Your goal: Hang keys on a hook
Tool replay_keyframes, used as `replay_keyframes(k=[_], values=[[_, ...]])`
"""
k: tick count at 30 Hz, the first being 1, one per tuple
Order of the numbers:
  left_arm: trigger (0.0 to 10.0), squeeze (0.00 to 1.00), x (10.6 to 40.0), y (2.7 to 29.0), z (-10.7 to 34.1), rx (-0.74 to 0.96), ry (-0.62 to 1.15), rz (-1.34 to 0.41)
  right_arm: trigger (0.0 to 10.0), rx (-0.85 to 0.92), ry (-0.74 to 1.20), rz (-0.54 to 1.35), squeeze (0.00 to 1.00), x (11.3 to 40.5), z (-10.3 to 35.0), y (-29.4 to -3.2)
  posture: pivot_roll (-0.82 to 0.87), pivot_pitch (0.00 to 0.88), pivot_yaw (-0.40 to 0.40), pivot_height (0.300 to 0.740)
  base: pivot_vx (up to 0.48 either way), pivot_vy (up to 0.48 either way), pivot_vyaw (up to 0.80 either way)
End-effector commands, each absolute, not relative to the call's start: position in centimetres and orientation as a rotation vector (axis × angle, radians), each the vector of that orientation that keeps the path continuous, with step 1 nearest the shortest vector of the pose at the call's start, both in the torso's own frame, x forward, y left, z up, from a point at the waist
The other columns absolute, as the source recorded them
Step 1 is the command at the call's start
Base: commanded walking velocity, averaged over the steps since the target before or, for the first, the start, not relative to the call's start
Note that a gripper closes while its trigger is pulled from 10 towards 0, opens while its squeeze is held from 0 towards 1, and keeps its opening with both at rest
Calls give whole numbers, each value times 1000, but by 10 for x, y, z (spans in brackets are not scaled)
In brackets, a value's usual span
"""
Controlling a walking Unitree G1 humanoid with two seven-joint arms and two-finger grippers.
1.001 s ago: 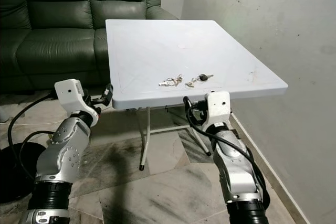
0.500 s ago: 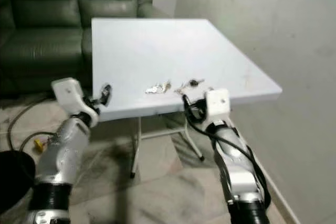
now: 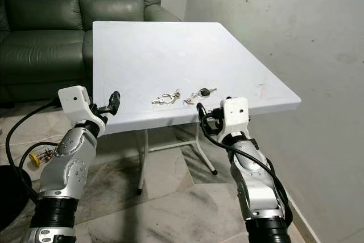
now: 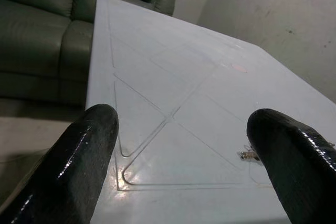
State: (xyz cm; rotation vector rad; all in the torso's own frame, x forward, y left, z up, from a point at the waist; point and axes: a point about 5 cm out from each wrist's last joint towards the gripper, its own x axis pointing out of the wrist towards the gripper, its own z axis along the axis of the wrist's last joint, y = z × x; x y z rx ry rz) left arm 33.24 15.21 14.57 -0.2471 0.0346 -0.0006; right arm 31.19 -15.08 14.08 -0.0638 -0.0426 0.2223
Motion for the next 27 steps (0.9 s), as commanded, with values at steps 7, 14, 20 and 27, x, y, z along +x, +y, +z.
replay_keyframes(k=[7,14,20,27], values=[[10000,0,329,152,151,-236,8,-41,10000,-85,-63,212,0,317,149,-160,-74,30,-124,740,0,0,0],[10000,0,330,153,149,-278,25,-57,10000,-82,-70,223,0,318,150,-155,-76,35,-118,740,79,0,0],[10000,0,331,153,151,-278,21,-67,10000,-73,-76,225,0,318,150,-154,-76,33,-111,740,350,0,0],[10000,0,333,150,153,-271,21,-89,10000,-58,-83,213,0,318,148,-153,-73,26,-91,740,360,0,0]])
